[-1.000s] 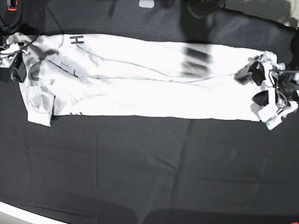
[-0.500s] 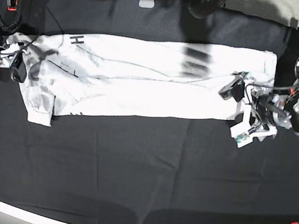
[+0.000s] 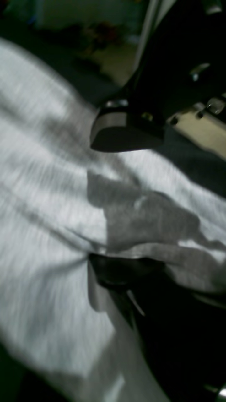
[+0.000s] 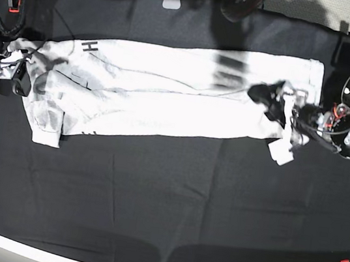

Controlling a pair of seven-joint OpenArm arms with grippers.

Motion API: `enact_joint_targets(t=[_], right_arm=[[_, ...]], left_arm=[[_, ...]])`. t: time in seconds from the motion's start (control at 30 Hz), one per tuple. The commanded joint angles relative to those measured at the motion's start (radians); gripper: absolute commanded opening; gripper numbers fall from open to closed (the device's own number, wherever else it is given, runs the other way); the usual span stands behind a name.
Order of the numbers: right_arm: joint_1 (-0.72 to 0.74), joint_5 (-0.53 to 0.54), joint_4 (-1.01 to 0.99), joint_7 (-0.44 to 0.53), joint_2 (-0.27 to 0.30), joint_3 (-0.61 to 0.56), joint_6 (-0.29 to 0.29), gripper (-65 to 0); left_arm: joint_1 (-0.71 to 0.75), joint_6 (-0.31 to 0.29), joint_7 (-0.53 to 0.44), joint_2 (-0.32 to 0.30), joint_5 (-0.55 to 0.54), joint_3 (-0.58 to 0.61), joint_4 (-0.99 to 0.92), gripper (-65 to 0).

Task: Layout the t-shirt on the table in an organized manner, then fold the t-shirt properly
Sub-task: 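Fold the held end with the left gripper toward the right gripper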

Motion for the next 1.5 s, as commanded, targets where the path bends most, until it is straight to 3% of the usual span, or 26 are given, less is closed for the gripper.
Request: enact_joint_targets(t=[0.0,0.37,0.57,0.87,0.97,1.17,1.47], right_arm=[[0.008,0.014,0.016,0.024,0.019,0.005,0.008,-36.6],[0.008,0.013,0.016,0.023,0.02,0.005,0.008,-36.6],[0.008,0.014,0.016,0.024,0.019,0.005,0.008,-36.6],[0.008,0.008,0.016,0.023,0.02,0.005,0.008,-36.6],[0.008,0.006,0.016,0.023,0.02,0.005,0.008,-36.6],[0.008,0.007,0.016,0.024,0.019,0.005,0.008,-36.6],[0.008,0.007,0.016,0.023,0.02,0.005,0.009,-36.6]], left_arm=[[-0.023,-0.006,-0.003,-0.01,-0.052,-0.005,0.027,-20.3],[-0.017,-0.006,-0.003,-0.015,-0.054,-0.006,0.079,-20.3],[0.024,-0.006,-0.003,-0.015,0.011,-0.006,0.079,-20.3],[0.05,-0.006,-0.003,-0.016,-0.165,-0.006,0.154,-20.3],[0.075,-0.006,-0.003,-0.016,-0.167,-0.006,0.178,-20.3],[0.136,-0.006,-0.003,-0.016,-0.04,-0.006,0.177,-20.3],[0.144,-0.006,-0.003,-0.016,-0.132,-0.006,0.178,-20.3]])
